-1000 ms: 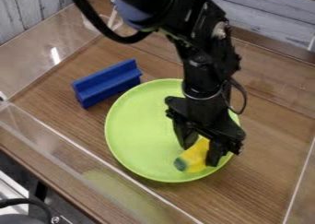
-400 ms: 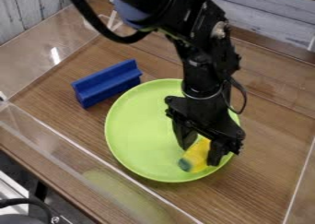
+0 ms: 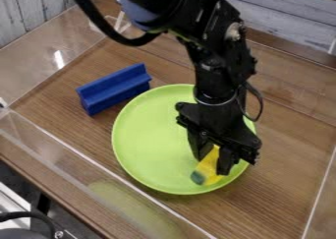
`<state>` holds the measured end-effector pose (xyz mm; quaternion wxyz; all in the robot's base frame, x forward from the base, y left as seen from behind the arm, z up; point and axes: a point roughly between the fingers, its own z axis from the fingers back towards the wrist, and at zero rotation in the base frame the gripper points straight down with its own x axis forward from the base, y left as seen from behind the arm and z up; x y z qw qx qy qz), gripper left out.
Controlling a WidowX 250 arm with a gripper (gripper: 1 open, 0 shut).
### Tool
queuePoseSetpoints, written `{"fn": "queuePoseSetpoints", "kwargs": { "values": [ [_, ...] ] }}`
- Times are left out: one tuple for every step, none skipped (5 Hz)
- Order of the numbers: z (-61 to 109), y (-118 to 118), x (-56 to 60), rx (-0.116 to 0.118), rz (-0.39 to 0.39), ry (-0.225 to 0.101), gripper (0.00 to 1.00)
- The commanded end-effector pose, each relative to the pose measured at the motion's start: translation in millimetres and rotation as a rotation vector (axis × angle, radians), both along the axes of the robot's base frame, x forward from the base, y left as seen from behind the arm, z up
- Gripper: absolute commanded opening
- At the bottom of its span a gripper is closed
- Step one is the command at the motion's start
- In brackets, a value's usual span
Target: Remove the banana from inside the green plate and put it on the table
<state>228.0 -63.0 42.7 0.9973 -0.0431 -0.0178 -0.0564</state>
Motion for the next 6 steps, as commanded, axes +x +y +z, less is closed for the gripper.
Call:
{"fn": "queuePoseSetpoints", "kwargs": {
  "values": [
    [12.1, 0, 4.5, -0.004, 0.001, -0.043, 1.00],
    [21.4, 0, 5.0, 0.004, 0.004, -0.045, 1.00],
    [33.2, 0, 6.0, 0.011, 0.009, -0.050, 1.00],
    [56.0, 2, 8.9, 0.024, 0.025, -0.062, 1.00],
    [76.3, 5, 12.6, 0.040, 0.042, -0.078, 1.00],
    [79.3, 6, 10.3, 0.042, 0.047, -0.090, 1.00]
  ]
}}
